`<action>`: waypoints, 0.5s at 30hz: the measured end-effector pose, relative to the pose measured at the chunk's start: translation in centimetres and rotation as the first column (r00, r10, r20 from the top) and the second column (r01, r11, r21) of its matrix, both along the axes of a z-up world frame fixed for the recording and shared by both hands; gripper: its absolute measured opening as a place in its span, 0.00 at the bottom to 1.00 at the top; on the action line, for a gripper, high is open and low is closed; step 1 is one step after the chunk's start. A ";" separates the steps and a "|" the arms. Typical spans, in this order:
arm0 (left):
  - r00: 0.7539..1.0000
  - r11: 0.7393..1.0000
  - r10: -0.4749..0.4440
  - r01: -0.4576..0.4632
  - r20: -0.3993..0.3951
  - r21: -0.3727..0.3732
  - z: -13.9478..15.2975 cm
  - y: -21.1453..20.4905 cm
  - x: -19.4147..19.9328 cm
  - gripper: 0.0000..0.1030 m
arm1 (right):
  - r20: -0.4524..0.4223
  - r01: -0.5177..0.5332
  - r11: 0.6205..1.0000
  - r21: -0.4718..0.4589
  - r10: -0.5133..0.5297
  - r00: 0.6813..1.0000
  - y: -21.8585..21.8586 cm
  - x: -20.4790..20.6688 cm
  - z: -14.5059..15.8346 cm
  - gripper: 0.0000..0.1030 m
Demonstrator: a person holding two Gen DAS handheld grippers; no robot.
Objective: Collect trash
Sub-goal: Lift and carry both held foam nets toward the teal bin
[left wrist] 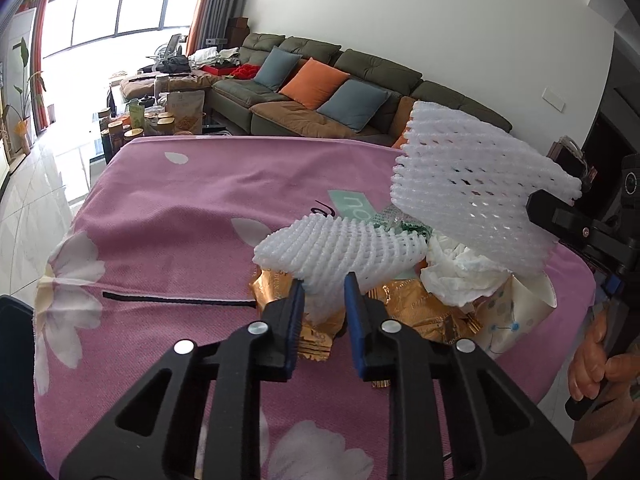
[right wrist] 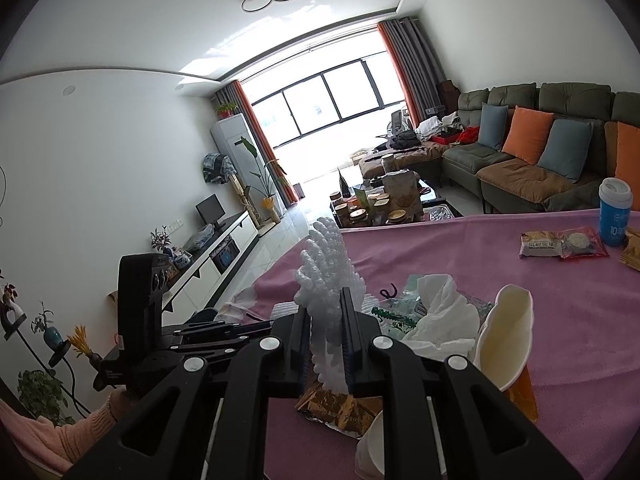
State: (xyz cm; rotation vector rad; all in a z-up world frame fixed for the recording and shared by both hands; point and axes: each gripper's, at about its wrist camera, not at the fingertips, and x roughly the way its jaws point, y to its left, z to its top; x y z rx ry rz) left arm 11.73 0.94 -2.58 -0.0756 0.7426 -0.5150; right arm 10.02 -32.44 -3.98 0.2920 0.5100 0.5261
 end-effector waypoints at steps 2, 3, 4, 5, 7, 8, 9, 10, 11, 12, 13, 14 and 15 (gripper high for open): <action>1.000 1.000 0.001 0.000 0.017 -0.003 0.4 0.0 -0.2 0.11 | -0.001 -0.003 1.000 -0.001 0.003 1.000 0.2 0.2 0.0 0.13; 1.000 1.000 0.001 -0.001 0.026 -0.004 0.5 0.0 -0.4 0.10 | 0.001 -0.006 1.000 -0.002 0.006 1.000 0.4 0.3 0.1 0.13; 0.999 1.000 0.001 -0.001 0.034 -0.008 0.8 0.2 -0.6 0.10 | 0.003 -0.011 1.000 -0.004 0.011 1.000 0.5 0.3 0.2 0.13; 0.999 1.000 0.003 -0.003 0.043 -0.014 1.1 0.3 -0.8 0.10 | 0.008 -0.013 1.000 -0.008 0.013 1.000 0.7 0.3 0.3 0.13; 0.998 0.999 0.013 -0.011 0.057 -0.034 1.7 1.0 -1.3 0.09 | 0.016 -0.023 1.000 -0.009 0.024 1.000 1.0 0.4 0.6 0.13; 0.998 0.999 0.020 -0.018 0.065 -0.040 2.1 1.4 -1.7 0.09 | 0.023 -0.028 1.000 -0.008 0.028 0.999 1.2 0.4 0.8 0.13; 0.997 0.999 0.029 -0.026 0.073 -0.044 2.5 1.8 -1.9 0.09 | 0.030 -0.034 0.999 -0.006 0.034 0.999 1.5 0.4 1.0 0.13; 0.996 0.998 0.037 -0.033 0.080 -0.047 2.9 2.2 -2.3 0.09 | 0.034 -0.044 0.999 -0.001 0.044 0.998 1.8 0.5 1.2 0.13; 0.995 0.998 0.047 -0.043 0.089 -0.047 3.2 2.7 -2.7 0.09 | 0.037 -0.057 0.998 0.004 0.056 0.998 2.0 0.6 1.4 0.13; 0.993 0.998 0.059 -0.055 0.100 -0.042 3.6 3.1 -3.1 0.09 | 0.041 -0.067 0.998 0.005 0.066 0.997 2.4 0.6 1.6 0.13; 0.991 0.997 0.074 -0.070 0.112 -0.036 3.9 3.7 -3.5 0.09 | 0.044 -0.077 0.997 0.004 0.076 0.996 2.9 0.7 1.8 0.13; 0.989 0.996 0.089 -0.086 0.121 -0.031 4.3 4.3 -4.0 0.09 | 0.047 -0.089 0.996 0.003 0.088 0.995 3.3 0.8 1.9 0.13; 0.986 0.995 0.104 -0.101 0.129 -0.026 4.6 4.9 -4.5 0.09 | 0.049 -0.101 0.995 0.002 0.101 0.994 3.9 0.8 2.0 0.13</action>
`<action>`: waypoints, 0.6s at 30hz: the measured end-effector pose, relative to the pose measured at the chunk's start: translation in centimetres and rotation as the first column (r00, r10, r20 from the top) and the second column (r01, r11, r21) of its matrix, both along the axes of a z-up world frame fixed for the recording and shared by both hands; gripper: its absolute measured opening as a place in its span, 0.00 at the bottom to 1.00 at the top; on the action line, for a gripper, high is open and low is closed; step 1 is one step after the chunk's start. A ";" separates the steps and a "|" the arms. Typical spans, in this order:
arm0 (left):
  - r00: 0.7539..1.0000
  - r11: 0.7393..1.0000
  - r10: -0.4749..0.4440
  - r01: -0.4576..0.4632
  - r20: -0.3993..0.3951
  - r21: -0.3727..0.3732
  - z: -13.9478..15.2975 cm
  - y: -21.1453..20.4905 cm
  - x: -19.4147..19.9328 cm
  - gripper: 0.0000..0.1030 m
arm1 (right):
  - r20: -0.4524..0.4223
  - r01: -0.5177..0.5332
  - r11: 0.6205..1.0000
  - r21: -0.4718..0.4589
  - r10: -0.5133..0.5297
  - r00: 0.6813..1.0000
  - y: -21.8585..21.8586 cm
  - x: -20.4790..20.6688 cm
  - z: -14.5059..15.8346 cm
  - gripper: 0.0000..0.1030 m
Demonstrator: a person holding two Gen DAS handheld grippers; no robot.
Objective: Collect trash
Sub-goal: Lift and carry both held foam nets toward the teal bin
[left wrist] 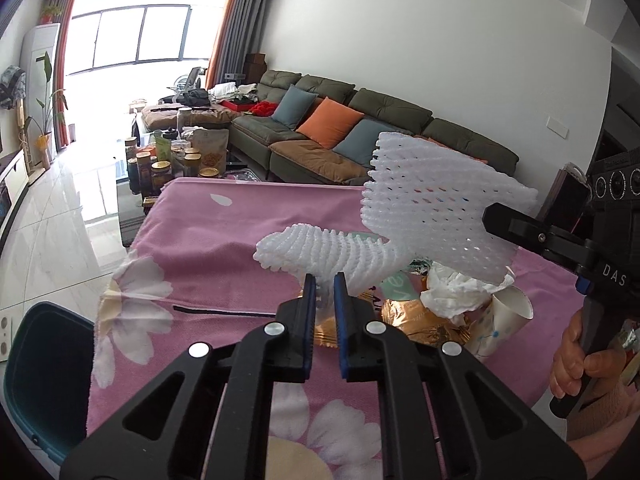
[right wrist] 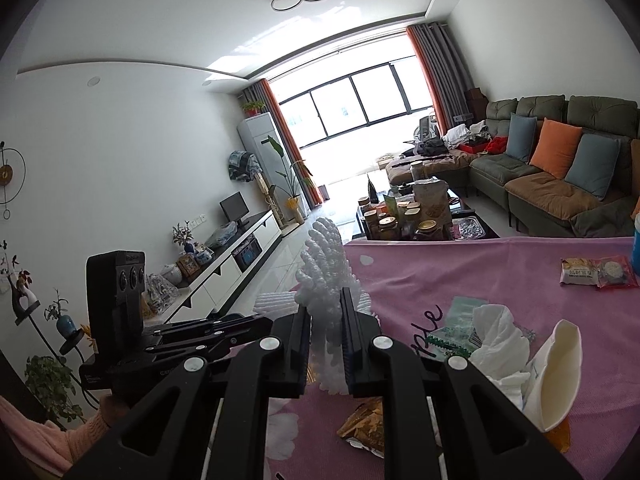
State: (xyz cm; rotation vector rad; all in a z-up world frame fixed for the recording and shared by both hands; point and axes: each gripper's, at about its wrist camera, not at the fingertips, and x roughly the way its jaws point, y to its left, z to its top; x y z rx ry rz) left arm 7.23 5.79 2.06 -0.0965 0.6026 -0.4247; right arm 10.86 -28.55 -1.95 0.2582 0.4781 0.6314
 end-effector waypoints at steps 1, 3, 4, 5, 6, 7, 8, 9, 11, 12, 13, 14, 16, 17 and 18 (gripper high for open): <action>1.000 1.000 0.017 -0.017 0.007 0.005 0.1 0.8 -0.4 0.09 | 0.001 -0.014 1.000 0.000 0.014 1.000 0.5 0.1 0.1 0.13; 0.999 0.999 0.047 -0.047 0.012 0.005 0.5 2.3 -1.3 0.09 | 0.002 -0.045 0.999 -0.002 0.045 0.999 1.6 0.3 0.2 0.13; 0.998 0.998 0.062 -0.062 0.014 0.005 0.7 2.9 -1.7 0.09 | 0.003 -0.060 0.998 -0.004 0.060 0.998 2.2 0.4 0.2 0.13; 0.997 0.997 0.079 -0.079 0.017 0.007 0.8 3.7 -2.1 0.09 | 0.003 -0.074 0.997 -0.007 0.074 0.997 2.8 0.5 0.2 0.13; 0.995 0.995 0.097 -0.098 0.019 0.011 0.9 4.3 -2.5 0.09 | 0.004 -0.090 0.996 -0.010 0.090 0.996 3.4 0.5 0.2 0.13; 0.993 0.993 0.115 -0.115 0.021 0.013 1.1 5.0 -2.8 0.09 | 0.004 -0.104 0.995 -0.012 0.104 0.995 3.9 0.6 0.2 0.13; 0.991 0.991 0.131 -0.131 0.020 0.014 1.2 5.8 -3.2 0.09 | 0.003 -0.118 0.993 -0.014 0.118 0.993 4.5 0.7 0.2 0.13; 0.989 0.989 0.144 -0.144 0.018 0.013 1.2 6.5 -3.6 0.09 | 0.001 -0.132 0.991 -0.016 0.132 0.991 5.1 0.8 0.2 0.13; 0.985 0.985 0.173 -0.174 0.014 0.018 1.1 7.9 -4.2 0.09 | -0.004 -0.160 0.987 -0.017 0.160 0.987 6.3 1.1 0.3 0.13; 0.982 0.982 0.187 -0.187 0.010 0.019 0.9 8.5 -4.6 0.09 | -0.006 -0.174 0.985 -0.019 0.174 0.985 6.8 1.3 0.2 0.13; 0.980 0.980 0.200 -0.200 0.007 0.018 0.9 9.2 -4.7 0.09 | -0.008 -0.187 0.982 -0.020 0.186 0.982 7.3 1.4 0.2 0.13; 0.977 0.977 0.214 -0.214 0.005 0.018 0.9 9.8 -4.9 0.09 | -0.012 -0.200 0.980 -0.019 0.199 0.980 7.9 1.5 0.2 0.13; 0.970 0.970 0.243 -0.243 0.003 0.018 0.8 11.1 -5.4 0.09 | -0.020 -0.227 0.974 -0.017 0.226 0.974 9.1 1.5 0.1 0.13; 0.966 0.966 0.258 -0.258 0.003 0.019 0.5 11.6 -5.6 0.09 | -0.025 -0.238 0.971 -0.016 0.238 0.971 9.7 1.6 0.0 0.13; 0.962 0.962 0.271 -0.271 0.000 0.017 0.5 12.2 -5.8 0.09 | -0.031 -0.251 0.968 -0.016 0.251 0.968 10.3 1.9 -0.2 0.13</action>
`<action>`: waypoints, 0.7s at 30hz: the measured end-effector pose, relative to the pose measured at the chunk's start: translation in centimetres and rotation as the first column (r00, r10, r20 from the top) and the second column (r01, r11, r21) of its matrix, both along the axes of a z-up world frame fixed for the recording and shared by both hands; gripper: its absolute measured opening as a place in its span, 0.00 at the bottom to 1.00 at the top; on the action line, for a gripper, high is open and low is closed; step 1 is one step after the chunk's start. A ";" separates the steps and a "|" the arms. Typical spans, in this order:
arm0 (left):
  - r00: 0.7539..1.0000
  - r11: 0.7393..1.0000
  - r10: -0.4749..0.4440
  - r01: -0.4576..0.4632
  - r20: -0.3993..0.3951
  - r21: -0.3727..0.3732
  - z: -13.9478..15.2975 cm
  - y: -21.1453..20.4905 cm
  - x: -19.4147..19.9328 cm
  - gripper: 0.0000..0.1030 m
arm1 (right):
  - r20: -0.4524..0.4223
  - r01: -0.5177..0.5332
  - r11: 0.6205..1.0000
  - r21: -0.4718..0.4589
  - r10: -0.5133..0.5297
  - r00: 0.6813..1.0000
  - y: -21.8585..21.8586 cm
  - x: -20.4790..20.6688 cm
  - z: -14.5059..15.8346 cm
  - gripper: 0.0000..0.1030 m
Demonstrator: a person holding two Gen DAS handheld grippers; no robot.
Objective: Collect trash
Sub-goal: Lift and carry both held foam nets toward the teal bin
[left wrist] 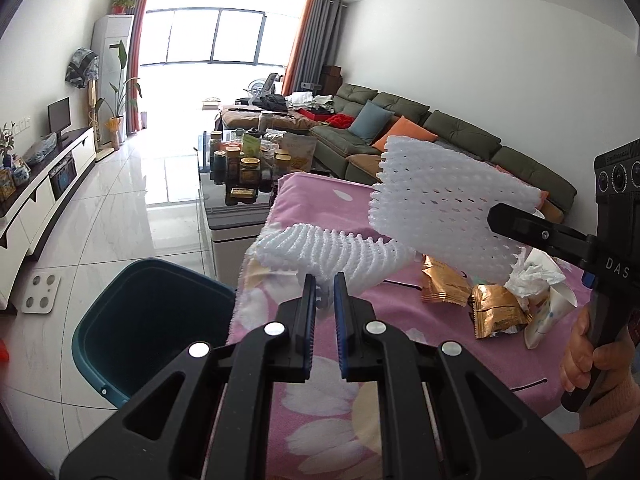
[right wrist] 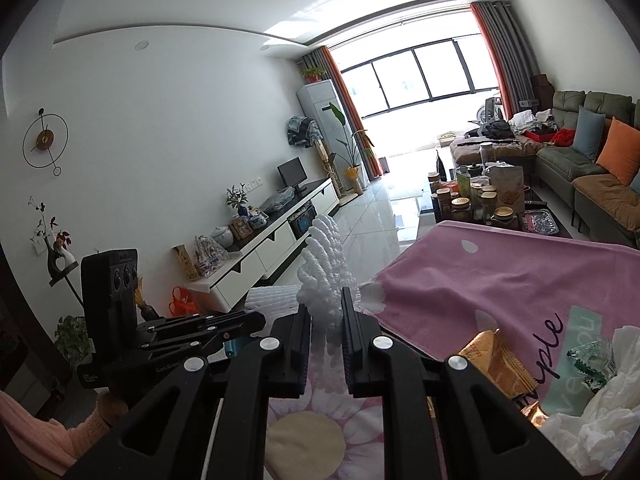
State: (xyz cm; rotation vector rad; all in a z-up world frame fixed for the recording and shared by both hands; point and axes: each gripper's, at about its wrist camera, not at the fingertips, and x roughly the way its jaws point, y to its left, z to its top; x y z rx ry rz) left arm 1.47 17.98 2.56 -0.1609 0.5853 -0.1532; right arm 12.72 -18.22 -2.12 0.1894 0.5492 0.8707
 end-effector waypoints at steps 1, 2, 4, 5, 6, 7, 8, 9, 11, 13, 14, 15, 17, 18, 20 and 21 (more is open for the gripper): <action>1.000 1.000 0.015 -0.015 -0.001 0.000 -0.3 0.5 -0.2 0.09 | -0.007 -0.013 1.000 0.000 0.013 1.000 0.6 0.2 -0.1 0.13; 1.000 1.000 0.030 -0.030 -0.003 0.000 -0.3 1.1 -0.3 0.09 | -0.014 -0.024 1.000 -0.001 0.024 1.000 1.1 0.3 -0.2 0.13; 0.998 0.998 0.061 -0.061 -0.006 0.001 -0.7 2.5 -0.7 0.09 | -0.026 -0.053 0.999 -0.005 0.053 0.998 2.3 0.6 -0.4 0.13; 0.997 0.997 0.078 -0.078 -0.009 0.001 -0.9 3.1 -0.9 0.09 | -0.031 -0.066 0.998 -0.007 0.066 0.997 2.9 0.7 -0.5 0.13; 0.995 0.996 0.094 -0.094 -0.011 0.001 -0.9 3.7 -1.1 0.09 | -0.036 -0.080 0.997 -0.009 0.080 0.996 3.5 0.9 -0.7 0.13; 0.993 0.994 0.113 -0.113 -0.015 0.003 -1.0 4.4 -1.2 0.09 | -0.044 -0.094 0.996 -0.010 0.094 0.995 4.1 1.1 -0.8 0.13; 0.991 0.991 0.135 -0.134 -0.019 0.007 -1.1 5.0 -1.3 0.09 | -0.052 -0.107 0.994 -0.011 0.106 0.993 4.7 1.3 -0.9 0.13; 0.988 0.988 0.154 -0.154 -0.023 0.011 -1.3 5.7 -1.5 0.09 | -0.057 -0.120 0.993 -0.013 0.119 0.991 5.4 1.5 -1.1 0.13; 0.982 0.982 0.188 -0.187 -0.032 0.011 -1.7 7.1 -1.8 0.09 | -0.070 -0.144 0.989 -0.017 0.142 0.987 6.7 1.9 -1.2 0.13; 0.974 0.975 0.224 -0.224 -0.042 0.016 -2.0 8.5 -2.0 0.09 | -0.087 -0.168 0.986 -0.020 0.166 0.982 7.9 2.5 -1.5 0.13; 0.970 0.971 0.237 -0.237 -0.046 0.016 -2.2 9.1 -2.1 0.09 | -0.095 -0.178 0.984 -0.023 0.175 0.980 8.5 2.8 -1.7 0.13; 0.966 0.968 0.252 -0.252 -0.051 0.015 -2.3 9.8 -2.2 0.09 | -0.103 -0.188 0.982 -0.025 0.185 0.977 9.1 3.0 -1.9 0.13; 0.958 0.961 0.278 -0.278 -0.063 0.013 -2.8 11.0 -2.3 0.09 | -0.118 -0.206 0.978 -0.029 0.201 0.972 10.2 3.2 -2.2 0.13; 0.954 0.957 0.291 -0.291 -0.070 0.014 -3.0 11.5 -2.3 0.09 | -0.125 -0.211 0.977 -0.033 0.206 0.971 10.7 3.3 -2.4 0.13; 0.946 0.950 0.312 -0.312 -0.085 0.017 -3.6 12.2 -2.2 0.09 | -0.140 -0.224 0.974 -0.039 0.217 0.966 11.8 3.6 -2.8 0.13; 0.942 0.946 0.323 -0.323 -0.093 0.021 -3.9 12.5 -2.1 0.09 | -0.145 -0.229 0.972 -0.044 0.221 0.965 12.3 3.8 -3.0 0.13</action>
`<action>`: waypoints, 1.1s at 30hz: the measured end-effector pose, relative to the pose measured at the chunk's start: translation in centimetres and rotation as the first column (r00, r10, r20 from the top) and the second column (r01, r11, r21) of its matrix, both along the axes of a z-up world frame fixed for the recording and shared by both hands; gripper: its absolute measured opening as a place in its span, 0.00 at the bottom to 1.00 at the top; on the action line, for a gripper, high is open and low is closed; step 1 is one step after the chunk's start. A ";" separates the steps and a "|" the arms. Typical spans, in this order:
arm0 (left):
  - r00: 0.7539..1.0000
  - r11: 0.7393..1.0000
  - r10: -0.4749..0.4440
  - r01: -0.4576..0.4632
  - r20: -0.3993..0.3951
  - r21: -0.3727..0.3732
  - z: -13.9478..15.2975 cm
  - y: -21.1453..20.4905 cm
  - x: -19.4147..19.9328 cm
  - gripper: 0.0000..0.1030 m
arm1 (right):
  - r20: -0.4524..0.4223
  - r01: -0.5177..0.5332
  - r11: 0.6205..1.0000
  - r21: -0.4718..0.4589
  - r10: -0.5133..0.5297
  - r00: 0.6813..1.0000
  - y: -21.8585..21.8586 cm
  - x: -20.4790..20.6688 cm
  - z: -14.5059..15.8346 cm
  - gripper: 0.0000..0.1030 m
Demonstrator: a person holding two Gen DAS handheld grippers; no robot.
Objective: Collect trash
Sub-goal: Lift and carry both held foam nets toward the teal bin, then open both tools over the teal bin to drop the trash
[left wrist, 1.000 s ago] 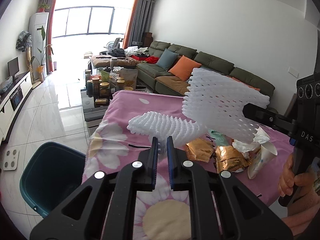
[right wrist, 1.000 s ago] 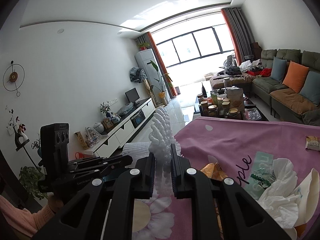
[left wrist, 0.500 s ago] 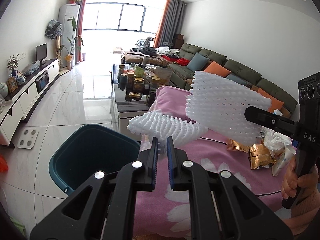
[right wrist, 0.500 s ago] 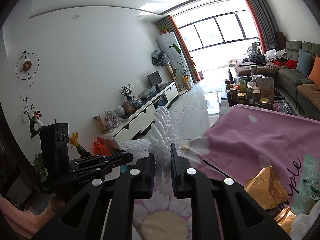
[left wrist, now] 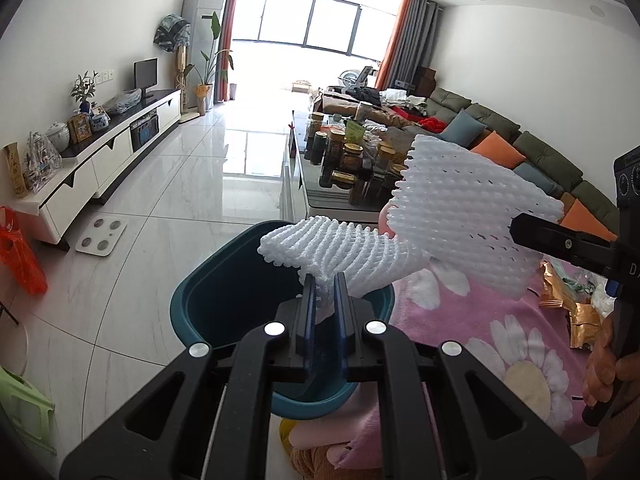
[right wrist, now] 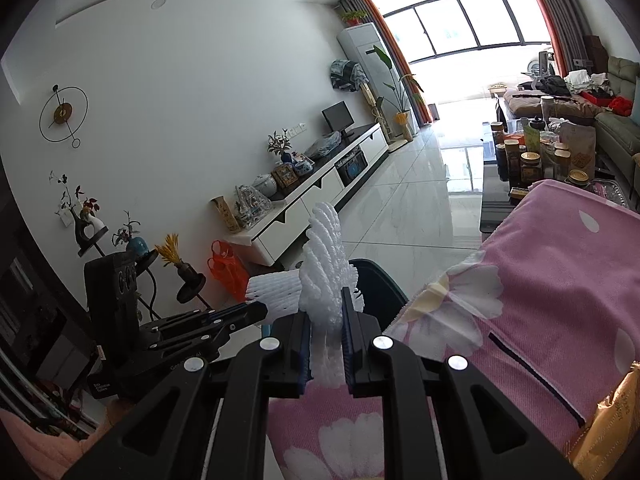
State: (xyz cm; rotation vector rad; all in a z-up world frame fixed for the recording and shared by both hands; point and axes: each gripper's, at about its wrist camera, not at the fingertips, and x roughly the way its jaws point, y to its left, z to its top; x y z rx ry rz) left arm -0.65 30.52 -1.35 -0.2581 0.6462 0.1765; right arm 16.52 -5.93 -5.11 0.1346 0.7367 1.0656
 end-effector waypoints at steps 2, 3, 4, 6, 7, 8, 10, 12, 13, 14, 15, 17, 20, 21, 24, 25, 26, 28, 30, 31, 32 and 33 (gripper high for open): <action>0.999 1.000 0.025 -0.024 -0.021 0.009 -0.6 0.3 0.3 0.09 | -0.008 -0.007 1.000 -0.012 0.007 1.000 0.8 0.3 -0.3 0.13; 0.999 0.999 0.032 -0.032 -0.030 0.004 -0.9 0.6 0.5 0.09 | -0.015 -0.009 1.000 -0.018 0.009 1.000 1.3 0.4 -0.4 0.13; 0.999 0.999 0.037 -0.038 -0.038 -0.004 -1.3 0.9 0.7 0.09 | -0.022 -0.010 1.000 -0.024 0.010 1.000 1.6 0.7 -0.6 0.13; 0.997 0.999 0.049 -0.050 -0.053 -0.009 -1.9 1.6 0.9 0.09 | -0.030 -0.009 0.999 -0.037 0.008 1.000 2.3 1.2 -1.0 0.13; 0.997 0.999 0.051 -0.052 -0.059 -0.011 -2.2 1.7 1.2 0.09 | -0.039 -0.011 0.999 -0.041 0.010 0.999 2.6 1.4 -1.2 0.13; 0.996 0.998 0.055 -0.056 -0.065 -0.008 -2.4 2.0 1.4 0.09 | -0.045 -0.014 0.999 -0.048 0.011 0.999 3.2 1.5 -1.4 0.13; 0.995 0.998 0.061 -0.062 -0.082 -0.006 -3.1 2.2 2.1 0.09 | -0.054 -0.017 0.998 -0.061 0.014 0.998 3.9 1.8 -1.8 0.13; 0.993 0.998 0.065 -0.065 -0.094 -0.004 -3.5 2.3 2.5 0.09 | -0.063 -0.021 0.997 -0.076 0.016 0.998 4.7 2.1 -2.2 0.13; 0.993 0.998 0.063 -0.064 -0.101 -0.003 -3.7 2.3 2.9 0.09 | -0.067 -0.021 0.996 -0.084 0.015 0.998 5.0 2.2 -2.3 0.13; 0.992 0.998 0.066 -0.066 -0.107 -0.001 -4.0 2.2 3.2 0.09 | -0.072 -0.023 0.996 -0.091 0.016 0.997 5.3 2.3 -2.5 0.13; 0.991 0.998 0.068 -0.068 -0.113 0.000 -4.1 2.1 3.5 0.09 | -0.077 -0.027 0.995 -0.099 0.020 0.997 5.7 2.4 -2.7 0.13; 0.990 0.997 0.070 -0.071 -0.123 0.000 -4.7 1.8 4.0 0.10 | -0.082 -0.032 0.992 -0.119 0.023 0.996 6.4 2.5 -3.1 0.13; 0.988 0.997 0.073 -0.074 -0.140 -0.002 -5.3 1.8 4.6 0.11 | -0.098 -0.045 0.987 -0.154 0.030 0.995 7.7 2.9 -3.8 0.13; 0.986 0.997 0.076 -0.077 -0.147 -0.001 -5.6 1.7 4.9 0.12 | -0.104 -0.051 0.985 -0.163 0.034 0.994 8.1 3.0 -4.1 0.13; 0.983 0.997 0.081 -0.083 -0.162 -0.007 -6.1 1.1 6.0 0.13 | -0.130 -0.059 0.980 -0.191 0.034 0.991 9.2 3.5 -4.8 0.17; 0.983 0.996 0.084 -0.087 -0.164 -0.011 -6.4 1.1 6.3 0.14 | -0.138 -0.060 0.979 -0.196 0.033 0.990 9.4 3.6 -5.1 0.19; 0.983 0.996 0.083 -0.087 -0.167 -0.018 -6.5 1.1 6.6 0.20 | -0.145 -0.056 0.978 -0.199 0.027 0.989 9.6 3.8 -5.3 0.25; 0.982 0.996 0.083 -0.088 -0.171 -0.022 -6.9 1.0 7.2 0.28 | -0.154 -0.042 0.978 -0.204 0.010 0.988 9.6 4.0 -5.6 0.33; 0.982 0.996 0.078 -0.085 -0.175 -0.034 -7.2 0.9 7.8 0.35 | -0.159 -0.035 0.979 -0.200 0.003 0.987 9.5 4.2 -5.7 0.33; 0.981 0.995 0.081 -0.089 -0.177 -0.037 -7.3 0.9 8.0 0.36 | -0.161 -0.031 0.980 -0.197 -0.001 0.987 9.4 4.2 -5.7 0.35; 0.981 0.995 0.082 -0.090 -0.178 -0.037 -7.7 0.9 8.0 0.36 | -0.159 -0.027 0.981 -0.193 -0.005 0.987 9.2 4.2 -5.6 0.35; 0.980 0.995 0.085 -0.093 -0.179 -0.035 -7.8 0.8 8.2 0.36 | -0.158 -0.024 0.982 -0.190 -0.007 0.987 9.0 4.3 -5.5 0.35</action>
